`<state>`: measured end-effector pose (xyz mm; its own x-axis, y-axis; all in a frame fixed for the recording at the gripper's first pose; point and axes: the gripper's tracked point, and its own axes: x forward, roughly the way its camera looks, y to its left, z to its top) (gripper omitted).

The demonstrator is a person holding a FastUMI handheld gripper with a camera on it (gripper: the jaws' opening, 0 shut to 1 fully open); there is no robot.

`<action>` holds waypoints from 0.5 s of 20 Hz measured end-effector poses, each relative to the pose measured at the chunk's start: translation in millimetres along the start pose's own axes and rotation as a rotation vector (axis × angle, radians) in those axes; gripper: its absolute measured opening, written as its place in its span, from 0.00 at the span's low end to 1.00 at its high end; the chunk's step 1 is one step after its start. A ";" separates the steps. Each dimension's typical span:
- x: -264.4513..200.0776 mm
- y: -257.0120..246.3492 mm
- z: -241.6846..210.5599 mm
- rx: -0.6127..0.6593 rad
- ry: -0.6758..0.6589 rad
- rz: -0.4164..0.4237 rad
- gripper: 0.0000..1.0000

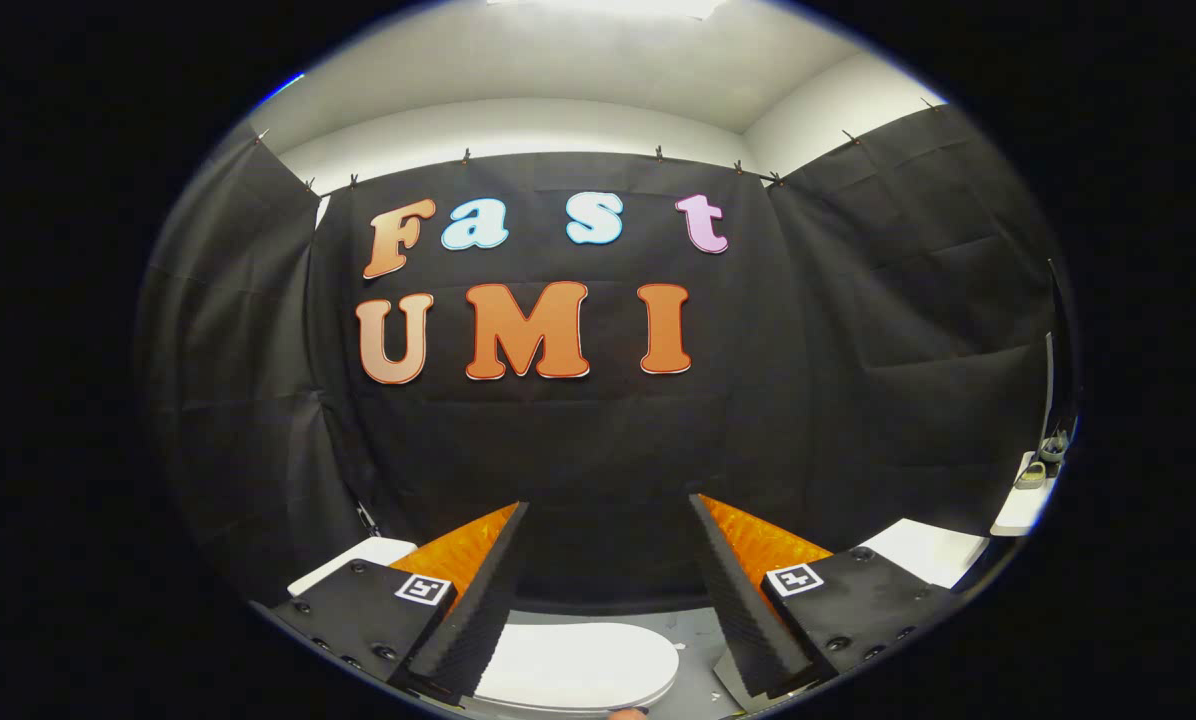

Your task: Open the toilet lid.

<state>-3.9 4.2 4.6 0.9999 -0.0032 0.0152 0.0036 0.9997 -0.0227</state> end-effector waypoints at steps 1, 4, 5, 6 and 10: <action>-0.8 -0.5 0.2 0.001 0.000 0.000 0.98; 0.2 -3.1 -1.6 0.000 -0.001 -0.006 0.98; 0.4 -4.5 -4.1 0.002 0.000 -0.006 0.98; 0.6 -7.1 -9.1 0.004 0.003 -0.008 0.98; 1.4 -23.1 -40.6 0.027 0.029 -0.029 0.98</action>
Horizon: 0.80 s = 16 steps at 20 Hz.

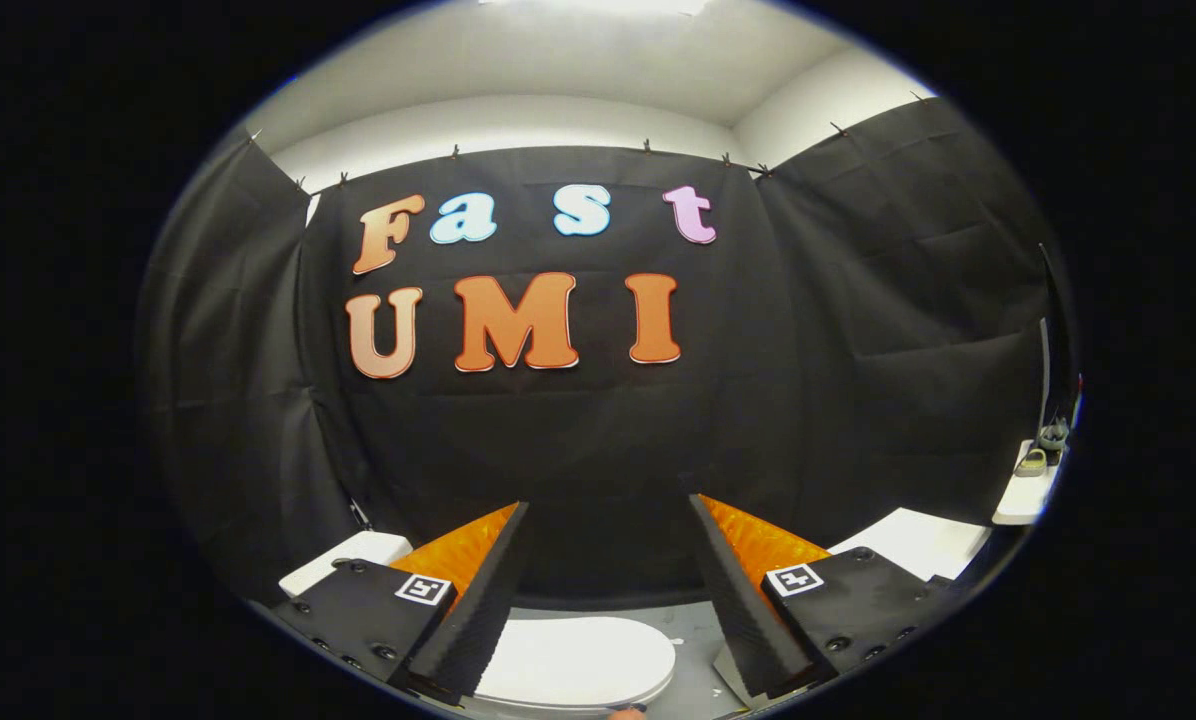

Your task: Open the toilet lid.

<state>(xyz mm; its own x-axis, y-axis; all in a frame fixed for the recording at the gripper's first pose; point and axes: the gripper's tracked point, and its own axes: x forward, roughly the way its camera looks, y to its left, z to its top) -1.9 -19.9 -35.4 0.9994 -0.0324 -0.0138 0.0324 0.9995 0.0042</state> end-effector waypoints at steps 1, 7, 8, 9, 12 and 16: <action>-1.4 0.3 -12.0 0.022 0.016 0.011 0.99; -4.6 -0.8 -103.3 0.183 0.155 0.086 0.99; -3.8 -1.5 -121.0 0.196 0.181 0.092 0.99; -3.6 -3.3 -141.1 0.205 0.213 0.101 0.99; -4.2 -1.3 -207.5 0.246 0.327 0.141 0.98; -6.7 -9.6 -291.8 0.296 0.473 0.157 0.99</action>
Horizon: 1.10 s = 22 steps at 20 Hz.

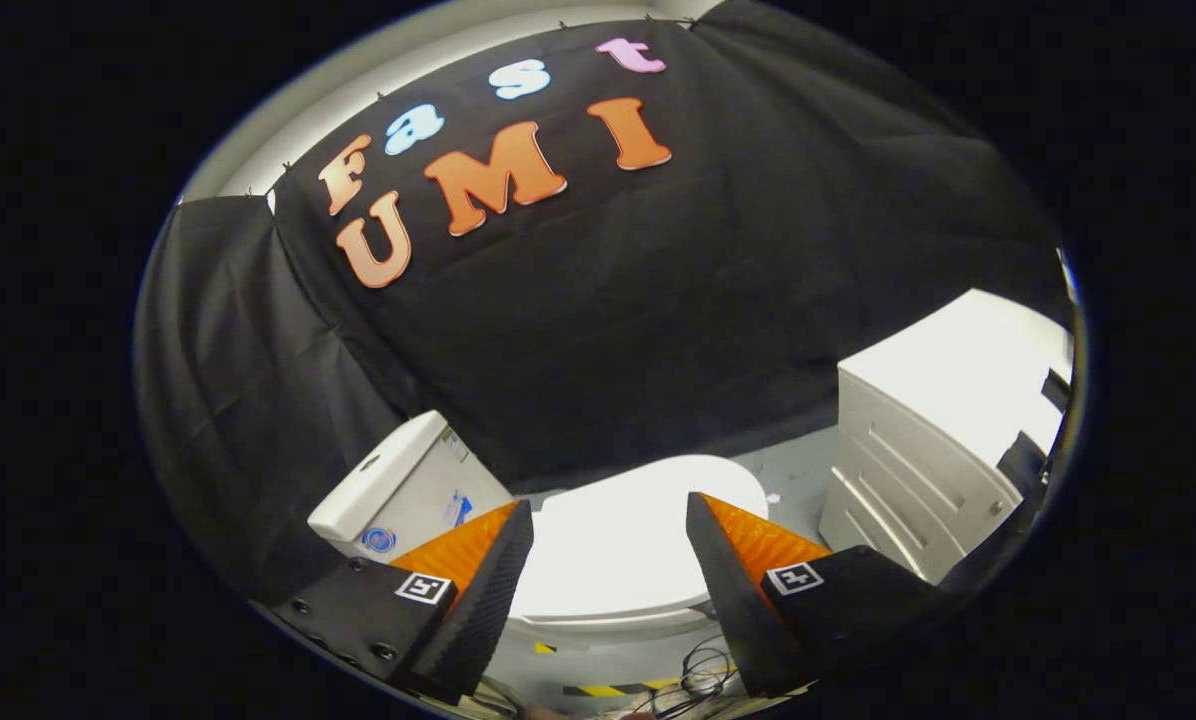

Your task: Open the toilet lid.

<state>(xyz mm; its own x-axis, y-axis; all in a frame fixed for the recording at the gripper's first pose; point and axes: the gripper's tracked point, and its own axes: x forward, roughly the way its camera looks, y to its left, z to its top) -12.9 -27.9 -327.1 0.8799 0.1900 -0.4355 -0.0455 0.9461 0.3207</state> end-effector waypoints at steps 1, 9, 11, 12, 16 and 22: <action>0.9 -16.8 -24.6 0.014 0.078 -0.017 0.98; 52.0 -102.0 -153.9 0.297 0.350 -0.096 0.96; 66.3 -118.8 -179.8 0.364 0.391 -0.116 0.97; 73.4 -124.1 -190.3 0.389 0.408 -0.116 0.96; 93.0 -136.1 -228.1 0.517 0.461 -0.128 0.85; 114.9 -148.7 -237.1 0.669 0.412 -0.115 0.72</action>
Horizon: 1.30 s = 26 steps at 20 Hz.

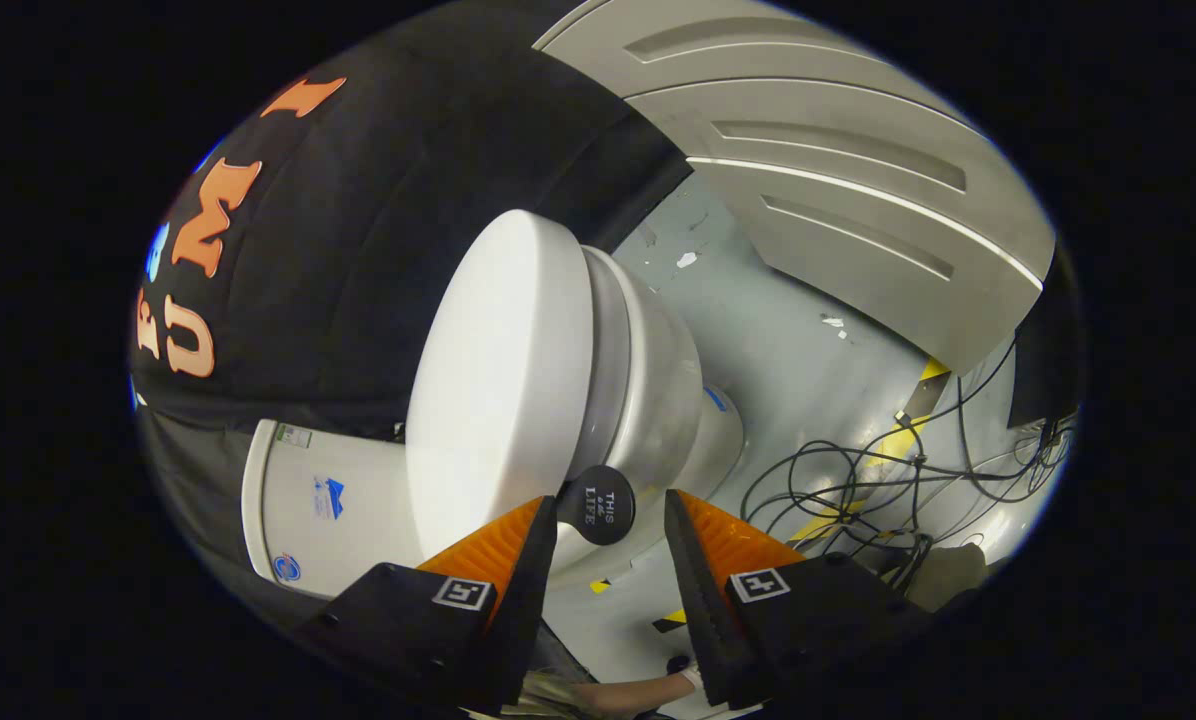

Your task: Open the toilet lid.

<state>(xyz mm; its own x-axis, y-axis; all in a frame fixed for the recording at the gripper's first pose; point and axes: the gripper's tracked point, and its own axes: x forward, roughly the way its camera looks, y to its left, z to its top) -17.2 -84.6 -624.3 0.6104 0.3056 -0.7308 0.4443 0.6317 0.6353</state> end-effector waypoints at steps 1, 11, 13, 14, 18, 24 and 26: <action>3.2 -0.2 0.4 0.012 0.000 0.003 0.64; 18.9 -4.0 4.0 0.201 -0.013 0.063 0.32; 19.8 -2.7 2.2 0.216 -0.012 0.078 0.32; 19.0 -2.9 2.1 0.220 -0.011 0.081 0.32; 16.0 1.3 3.1 0.249 -0.011 0.109 0.21; 8.8 8.7 8.7 0.218 -0.059 0.104 0.08; 6.8 10.4 7.8 0.171 -0.066 0.069 0.09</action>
<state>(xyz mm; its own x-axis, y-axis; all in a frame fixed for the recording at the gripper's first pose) -3.3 -81.5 -620.7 0.6820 0.2932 -0.6700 0.5018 0.4789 0.7203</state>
